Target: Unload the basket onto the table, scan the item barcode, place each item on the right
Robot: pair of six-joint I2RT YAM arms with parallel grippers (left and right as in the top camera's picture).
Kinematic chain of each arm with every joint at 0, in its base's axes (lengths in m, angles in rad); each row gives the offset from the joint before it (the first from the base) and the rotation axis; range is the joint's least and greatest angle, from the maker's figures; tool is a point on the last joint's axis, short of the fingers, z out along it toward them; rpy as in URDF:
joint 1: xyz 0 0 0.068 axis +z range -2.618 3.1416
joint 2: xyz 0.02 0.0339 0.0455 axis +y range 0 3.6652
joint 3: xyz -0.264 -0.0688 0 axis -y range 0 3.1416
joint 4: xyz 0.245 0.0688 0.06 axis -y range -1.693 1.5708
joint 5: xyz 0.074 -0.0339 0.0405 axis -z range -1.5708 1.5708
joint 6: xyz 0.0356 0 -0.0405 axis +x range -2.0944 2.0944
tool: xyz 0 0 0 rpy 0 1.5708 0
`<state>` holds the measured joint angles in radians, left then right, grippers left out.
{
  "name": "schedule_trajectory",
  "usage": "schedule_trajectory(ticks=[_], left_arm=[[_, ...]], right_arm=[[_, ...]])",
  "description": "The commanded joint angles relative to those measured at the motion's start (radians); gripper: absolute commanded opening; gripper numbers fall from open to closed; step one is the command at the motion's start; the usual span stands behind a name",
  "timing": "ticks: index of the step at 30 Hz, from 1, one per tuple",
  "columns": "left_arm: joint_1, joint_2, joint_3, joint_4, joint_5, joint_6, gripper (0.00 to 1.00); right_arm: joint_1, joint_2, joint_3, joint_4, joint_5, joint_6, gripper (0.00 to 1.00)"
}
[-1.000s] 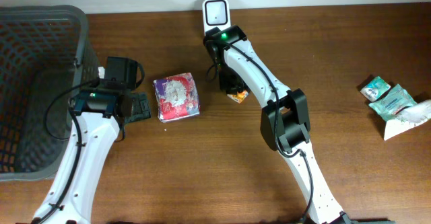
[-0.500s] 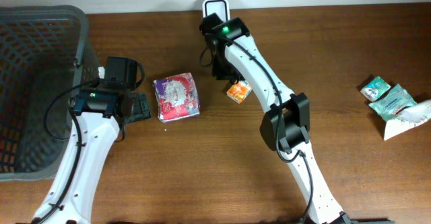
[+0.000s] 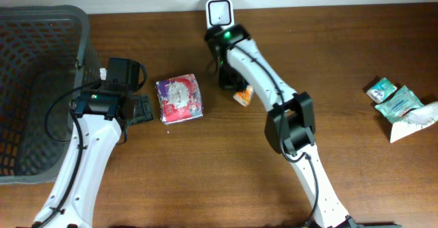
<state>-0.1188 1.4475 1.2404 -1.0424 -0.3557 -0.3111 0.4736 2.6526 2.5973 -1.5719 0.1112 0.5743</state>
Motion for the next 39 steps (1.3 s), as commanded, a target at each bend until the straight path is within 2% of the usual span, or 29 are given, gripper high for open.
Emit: schedule_trajectory(ticks=[1, 3, 7, 12, 13, 14, 15, 19, 22, 26, 32, 34, 35, 37, 39], left_arm=[[0.004, -0.004, 0.000, 0.002, 0.000, -0.011, 0.99], [0.004, -0.004, 0.000, 0.002, 0.000, -0.011, 0.99], [0.004, -0.004, 0.000, 0.002, 0.000, -0.011, 0.99], [0.004, -0.004, 0.000, 0.002, 0.000, -0.011, 0.99], [0.004, -0.004, 0.000, 0.002, 0.000, -0.011, 0.99], [0.004, -0.004, 0.000, 0.002, 0.000, -0.011, 0.99], [0.004, -0.004, 0.000, 0.002, 0.000, -0.011, 0.99], [0.004, -0.004, 0.000, 0.002, 0.000, -0.011, 0.99], [0.004, -0.004, 0.000, 0.002, 0.001, -0.011, 0.99], [0.004, -0.004, 0.000, 0.002, 0.000, -0.011, 0.99], [0.004, -0.004, 0.000, 0.002, 0.000, -0.011, 0.99], [0.004, -0.004, 0.000, 0.002, 0.000, -0.011, 0.99], [0.004, -0.004, 0.000, 0.002, 0.000, -0.011, 0.99], [0.004, -0.004, 0.000, 0.002, 0.000, -0.011, 0.99], [0.004, -0.004, 0.000, 0.002, 0.000, -0.011, 0.99]], right_arm=[[-0.089, -0.037, 0.152, 0.002, -0.423, -0.240, 0.04], [-0.149, -0.037, 0.164, 0.016, -0.655, -0.347, 0.04], [-0.222, -0.007, 0.044, 0.028, -0.884, -0.473, 0.04], [-0.296, -0.006, -0.202, 0.148, -0.883, -0.489, 0.04], [-0.320, -0.006, -0.222, 0.148, -0.838, -0.489, 0.10], [-0.351, -0.006, -0.224, 0.126, -0.769, -0.489, 0.39], [-0.384, -0.011, -0.220, 0.095, -0.727, -0.489, 0.45], [-0.484, -0.033, -0.116, -0.052, -0.677, -0.495, 0.48], [-0.491, -0.036, -0.045, -0.127, -0.678, -0.568, 0.52], [-0.443, -0.029, -0.060, -0.096, -0.629, -0.571, 0.51], [-0.357, -0.028, -0.192, 0.045, -0.588, -0.567, 0.51], [-0.355, -0.028, -0.259, 0.082, -0.588, -0.566, 0.46], [-0.355, -0.028, -0.311, 0.113, -0.589, -0.566, 0.43], [-0.356, -0.028, -0.385, 0.132, -0.611, -0.566, 0.04], [-0.357, -0.031, -0.383, 0.106, -0.668, -0.567, 0.04]])
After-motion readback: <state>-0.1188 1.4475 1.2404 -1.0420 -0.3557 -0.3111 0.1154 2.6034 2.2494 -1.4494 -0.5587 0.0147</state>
